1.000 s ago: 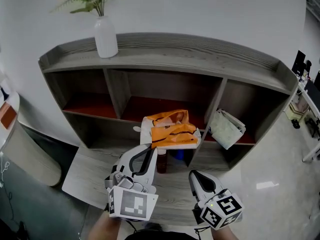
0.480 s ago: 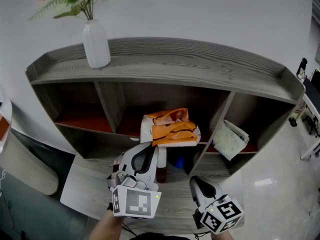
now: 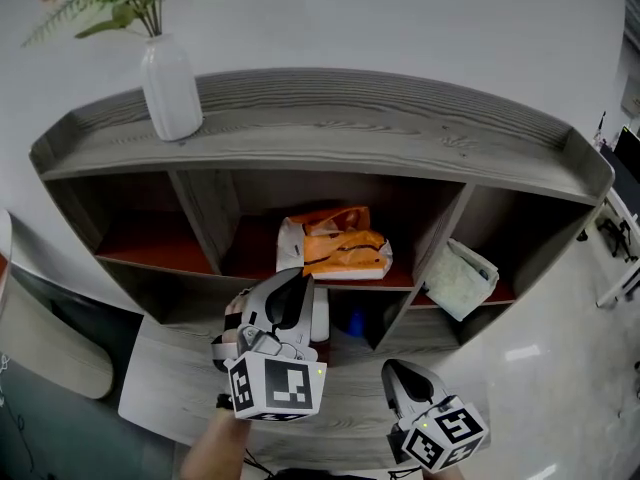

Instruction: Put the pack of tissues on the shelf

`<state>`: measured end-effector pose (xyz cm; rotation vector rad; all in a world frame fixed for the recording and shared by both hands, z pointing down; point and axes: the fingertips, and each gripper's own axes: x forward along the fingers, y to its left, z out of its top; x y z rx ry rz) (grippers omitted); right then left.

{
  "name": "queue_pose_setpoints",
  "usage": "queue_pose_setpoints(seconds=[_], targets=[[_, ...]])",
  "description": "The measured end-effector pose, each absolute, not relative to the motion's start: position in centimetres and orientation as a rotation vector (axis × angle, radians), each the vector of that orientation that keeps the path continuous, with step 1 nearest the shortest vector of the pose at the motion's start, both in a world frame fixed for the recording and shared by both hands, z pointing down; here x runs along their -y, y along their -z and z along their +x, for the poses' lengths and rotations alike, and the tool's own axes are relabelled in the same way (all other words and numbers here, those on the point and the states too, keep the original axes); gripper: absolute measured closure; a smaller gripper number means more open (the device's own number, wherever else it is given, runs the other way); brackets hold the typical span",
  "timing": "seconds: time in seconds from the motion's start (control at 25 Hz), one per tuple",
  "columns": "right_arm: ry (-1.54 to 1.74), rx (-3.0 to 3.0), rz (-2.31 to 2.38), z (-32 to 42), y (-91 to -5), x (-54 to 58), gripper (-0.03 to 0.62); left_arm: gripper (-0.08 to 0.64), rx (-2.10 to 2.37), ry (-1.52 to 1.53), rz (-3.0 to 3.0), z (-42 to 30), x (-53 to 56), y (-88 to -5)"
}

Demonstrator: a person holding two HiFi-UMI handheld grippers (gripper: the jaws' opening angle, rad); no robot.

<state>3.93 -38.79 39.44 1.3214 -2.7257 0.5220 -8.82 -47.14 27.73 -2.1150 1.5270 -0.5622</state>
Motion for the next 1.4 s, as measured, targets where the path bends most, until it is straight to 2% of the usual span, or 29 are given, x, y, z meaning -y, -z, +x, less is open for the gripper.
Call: queue_pose_setpoints(seconds=[0.36,0.6,0.76,0.88,1.16,1.4], targets=[[-0.542,2.715,1.337,4.1,-39.9,39.0,0.592,0.522,-1.522,0.545,-2.184,-8.8,47.9,-28.3],[-0.539,2.724,1.315,3.5,-39.9,38.6,0.592,0.435,-1.524,0.529,-2.203,-9.0,47.4,-28.3],[-0.533,2.732,1.305,3.4,-39.8,38.2,0.592,0.414,-1.526,0.498,-2.222,-9.0,46.5,-28.5],[-0.528,2.734,1.298,3.5,-39.8,37.7,0.592,0.416,-1.542,0.431,-2.256,-9.0,45.5,-28.1],[-0.523,2.741,1.288,3.9,-39.9,36.3,0.592,0.488,-1.541,0.347,-2.351,-7.9,42.3,-28.8],[-0.511,2.749,1.279,4.6,-39.7,35.1,0.592,0.515,-1.556,0.333,-2.417,-7.2,40.5,-30.5]])
